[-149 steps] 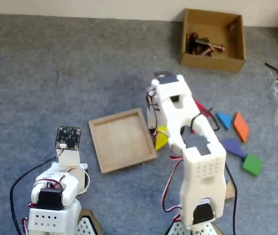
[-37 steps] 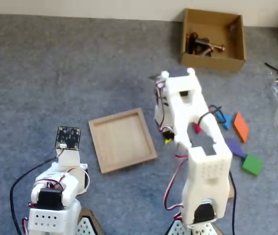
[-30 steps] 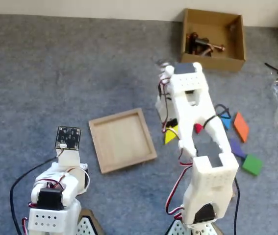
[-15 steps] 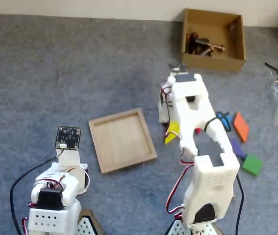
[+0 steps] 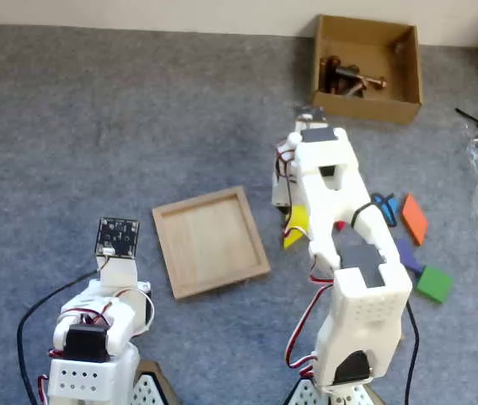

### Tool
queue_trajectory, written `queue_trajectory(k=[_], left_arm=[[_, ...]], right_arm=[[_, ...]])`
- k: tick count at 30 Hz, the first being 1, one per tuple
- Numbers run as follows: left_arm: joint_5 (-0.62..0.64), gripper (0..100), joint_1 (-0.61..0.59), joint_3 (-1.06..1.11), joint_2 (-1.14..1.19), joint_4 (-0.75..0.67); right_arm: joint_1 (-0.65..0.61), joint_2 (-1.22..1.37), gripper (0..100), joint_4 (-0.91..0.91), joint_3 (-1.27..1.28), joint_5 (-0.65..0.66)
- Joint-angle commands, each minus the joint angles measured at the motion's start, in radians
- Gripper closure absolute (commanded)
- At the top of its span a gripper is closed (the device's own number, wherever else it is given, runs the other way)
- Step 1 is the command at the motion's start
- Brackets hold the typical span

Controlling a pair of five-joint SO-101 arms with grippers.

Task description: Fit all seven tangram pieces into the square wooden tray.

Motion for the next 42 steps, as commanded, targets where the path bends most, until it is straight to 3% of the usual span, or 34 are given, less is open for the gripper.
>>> queue_trajectory(k=[1,16,22,42], left_arm=[[0.008,99,0.015,0.019,-0.007,-0.002],[0.008,99,0.015,0.019,-0.007,-0.002],[0.008,99,0.015,0.019,-0.007,-0.002],[0.008,99,0.015,0.019,-0.007,-0.002]], right_arm=[[-0.013,-0.07,74.5,-0.018,0.001,-0.011],[-0.062,-0.074,74.2,-0.067,0.062,-0.02],[-0.062,-0.076,65.8,-0.062,0.064,-0.02],[-0.019,-0.071,65.8,-0.105,0.064,-0.018]])
